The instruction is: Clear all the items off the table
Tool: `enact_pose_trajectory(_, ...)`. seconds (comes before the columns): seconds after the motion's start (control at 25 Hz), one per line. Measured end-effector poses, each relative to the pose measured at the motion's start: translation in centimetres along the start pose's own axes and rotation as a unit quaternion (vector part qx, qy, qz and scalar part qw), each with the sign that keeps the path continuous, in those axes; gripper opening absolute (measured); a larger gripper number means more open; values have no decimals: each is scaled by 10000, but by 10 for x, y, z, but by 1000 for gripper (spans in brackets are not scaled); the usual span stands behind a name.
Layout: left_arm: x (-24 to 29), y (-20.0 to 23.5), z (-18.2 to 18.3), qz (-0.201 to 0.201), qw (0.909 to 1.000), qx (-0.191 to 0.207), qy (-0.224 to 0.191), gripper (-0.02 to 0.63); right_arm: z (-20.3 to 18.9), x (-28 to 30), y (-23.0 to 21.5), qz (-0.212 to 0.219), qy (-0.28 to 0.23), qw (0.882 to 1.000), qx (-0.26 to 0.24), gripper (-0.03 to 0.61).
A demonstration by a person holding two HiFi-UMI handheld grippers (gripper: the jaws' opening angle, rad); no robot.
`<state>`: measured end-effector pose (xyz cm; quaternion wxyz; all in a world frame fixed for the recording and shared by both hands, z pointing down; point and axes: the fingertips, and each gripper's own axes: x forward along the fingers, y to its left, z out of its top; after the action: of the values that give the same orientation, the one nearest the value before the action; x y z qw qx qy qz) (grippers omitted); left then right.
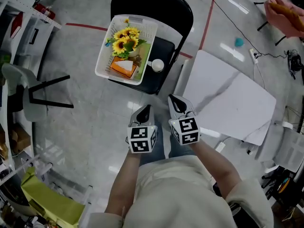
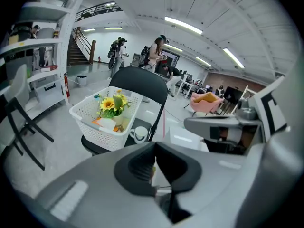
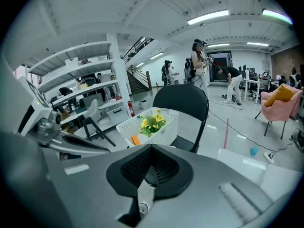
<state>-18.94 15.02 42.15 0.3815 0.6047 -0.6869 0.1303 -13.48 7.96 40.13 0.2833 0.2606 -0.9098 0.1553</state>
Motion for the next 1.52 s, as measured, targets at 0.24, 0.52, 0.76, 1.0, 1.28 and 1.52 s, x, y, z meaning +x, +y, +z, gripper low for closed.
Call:
enact_pose_trajectory(0.24, -30, -5, 20, -4, 9999, 102, -60, 9, 27, -26, 24, 163, -95, 9995, -253, -2)
enact_pose_trajectory(0.52, -54, -11, 37, -158, 9990, 389, -169, 8, 51, -53, 49, 378, -168, 9987, -283, -2)
enact_pose_trajectory(0.76, -70, -4, 55, -250, 9978, 486, -379, 9, 62, -64, 65, 480, -211, 9983, -242, -2)
enact_pose_trajectory(1.0, -80, 11, 72, -256, 9963, 640, -521, 8, 83, -60, 75, 545, -334, 9973, -353, -2)
enact_pose_trajectory(1.28, -82, 23, 84, -306, 9949, 763, -591, 9, 96, -52, 79, 442, -403, 9971, -461, -3)
enact_pose_trajectory(1.52, -81, 32, 94, -346, 9938, 855, -619, 9, 98, -44, 80, 351, -407, 9981, -303, -3)
